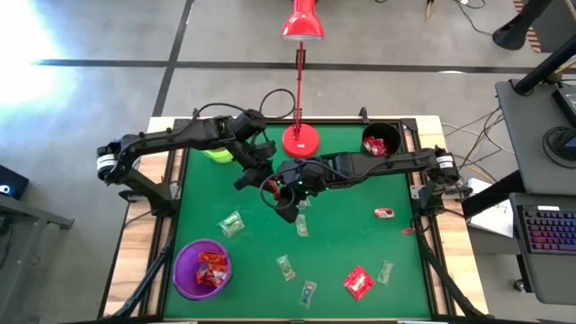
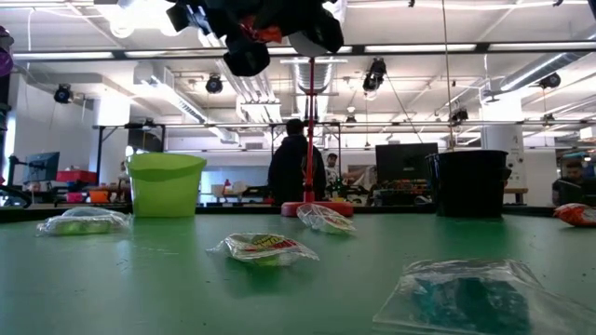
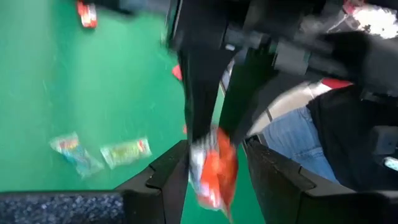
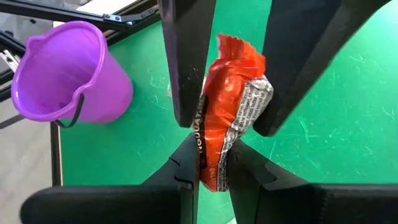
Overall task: Sort candy
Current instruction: Put the orange candy into the violet bucket
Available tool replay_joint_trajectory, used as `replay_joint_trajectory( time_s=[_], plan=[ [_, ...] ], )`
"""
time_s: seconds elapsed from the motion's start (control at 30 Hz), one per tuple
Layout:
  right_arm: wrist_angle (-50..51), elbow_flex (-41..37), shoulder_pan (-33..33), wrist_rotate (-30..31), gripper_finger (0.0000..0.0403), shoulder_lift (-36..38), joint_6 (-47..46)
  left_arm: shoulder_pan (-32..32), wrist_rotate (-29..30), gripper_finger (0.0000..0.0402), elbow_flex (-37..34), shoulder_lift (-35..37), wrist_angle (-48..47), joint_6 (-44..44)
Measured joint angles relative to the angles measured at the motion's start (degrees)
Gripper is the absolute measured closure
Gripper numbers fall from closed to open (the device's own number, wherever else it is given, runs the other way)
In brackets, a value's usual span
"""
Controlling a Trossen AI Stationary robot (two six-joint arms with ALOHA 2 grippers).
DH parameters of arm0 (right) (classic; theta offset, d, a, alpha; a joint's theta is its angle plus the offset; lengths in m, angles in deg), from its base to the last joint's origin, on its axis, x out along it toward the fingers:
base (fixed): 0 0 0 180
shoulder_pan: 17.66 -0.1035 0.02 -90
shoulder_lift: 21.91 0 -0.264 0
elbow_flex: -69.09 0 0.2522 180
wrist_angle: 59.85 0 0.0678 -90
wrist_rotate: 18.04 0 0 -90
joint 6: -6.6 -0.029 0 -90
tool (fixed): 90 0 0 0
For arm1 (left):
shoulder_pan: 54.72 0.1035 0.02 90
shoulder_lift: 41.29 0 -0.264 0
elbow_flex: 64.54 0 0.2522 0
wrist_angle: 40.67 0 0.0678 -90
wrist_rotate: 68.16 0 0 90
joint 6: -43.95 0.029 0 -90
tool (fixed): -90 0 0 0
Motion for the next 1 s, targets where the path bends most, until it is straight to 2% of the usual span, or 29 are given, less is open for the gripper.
replay_joint_trajectory(
  time_s=[0.17, 0.47, 0.8, 1.0],
  plan=[
    [0.07, 0.00, 0.00, 0.12, 0.0355, -0.02, 0.00, 0.00, 0.09, 0.0257, 0.03, 0.04, 1.04, -0.92],
    [-0.13, 0.00, -0.02, 0.05, 0.0355, -0.09, -0.21, 0.02, 0.33, 0.0299, 0.05, 0.04, -4.35, 0.27],
    [-0.19, 0.00, 0.00, 0.09, 0.0355, -0.13, -0.20, 0.02, 0.40, 0.0308, 0.08, 0.04, -5.19, 0.61],
    [-0.59, 0.00, -0.02, 0.05, 0.0354, -0.13, 0.11, -0.15, 0.32, 0.0330, 0.08, 0.04, -5.34, 2.05]
  ],
)
